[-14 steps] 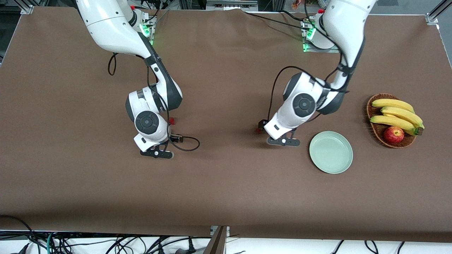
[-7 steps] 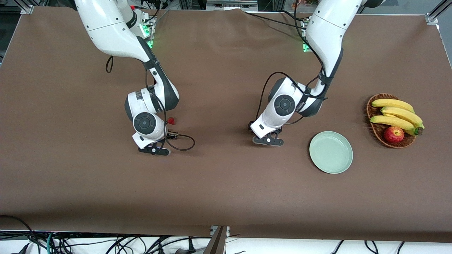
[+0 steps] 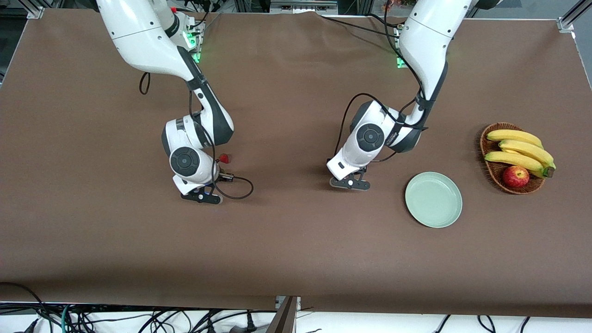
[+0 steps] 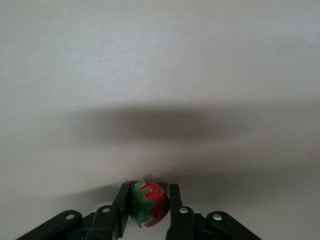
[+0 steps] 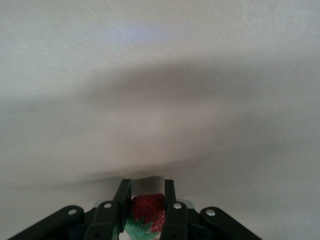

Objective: Collect all strawberries into plate
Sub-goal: 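Carry the strawberry over the plate while the right gripper lifts another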

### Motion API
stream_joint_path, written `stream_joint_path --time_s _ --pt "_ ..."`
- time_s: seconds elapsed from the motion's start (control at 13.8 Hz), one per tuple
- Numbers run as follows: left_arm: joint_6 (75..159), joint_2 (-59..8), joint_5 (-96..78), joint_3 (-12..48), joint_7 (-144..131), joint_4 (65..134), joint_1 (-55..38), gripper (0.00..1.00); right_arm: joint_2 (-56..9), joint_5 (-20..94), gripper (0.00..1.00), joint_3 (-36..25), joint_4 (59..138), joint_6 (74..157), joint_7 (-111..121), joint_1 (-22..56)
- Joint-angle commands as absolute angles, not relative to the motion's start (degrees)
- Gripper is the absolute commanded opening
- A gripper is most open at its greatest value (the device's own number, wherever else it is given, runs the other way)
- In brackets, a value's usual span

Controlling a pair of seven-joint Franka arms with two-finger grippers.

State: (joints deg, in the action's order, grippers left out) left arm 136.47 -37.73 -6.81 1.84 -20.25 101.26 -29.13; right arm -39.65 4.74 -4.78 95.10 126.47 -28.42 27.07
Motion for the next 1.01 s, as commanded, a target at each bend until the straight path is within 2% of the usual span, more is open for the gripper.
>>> stream_joint_path --time_s 0.0,0.14,0.36,0.79,0.94 --pt "127.2 -31.7 -0.9 -0.3 -21.0 100.6 -28.2 0.08 -38.3 7.7 0.20 -4.0 90.9 122.3 -27.5 26.7" --pt "124.5 -29.8 1.0 -0.4 -20.8 100.5 -25.1 0.10 -39.6 14.1 0.20 -4.0 84.8 117.4 -27.6 26.9" --pt "123.1 -28.0 1.1 -0.4 -8.9 100.5 -19.7 0.13 -42.6 21.9 0.20 -3.0 79.3 118.6 -28.5 28.2" --pt "125.4 -30.3 1.1 -0.3 16.8 100.8 -7.5 0.14 -50.5 25.2 0.21 2.5 70.0 136.0 -46.6 35.1" --pt "126.8 -32.6 1.1 -0.3 24.8 100.8 -4.8 0.14 -54.0 25.0 0.25 2.5 68.0 143.8 -52.6 40.1"
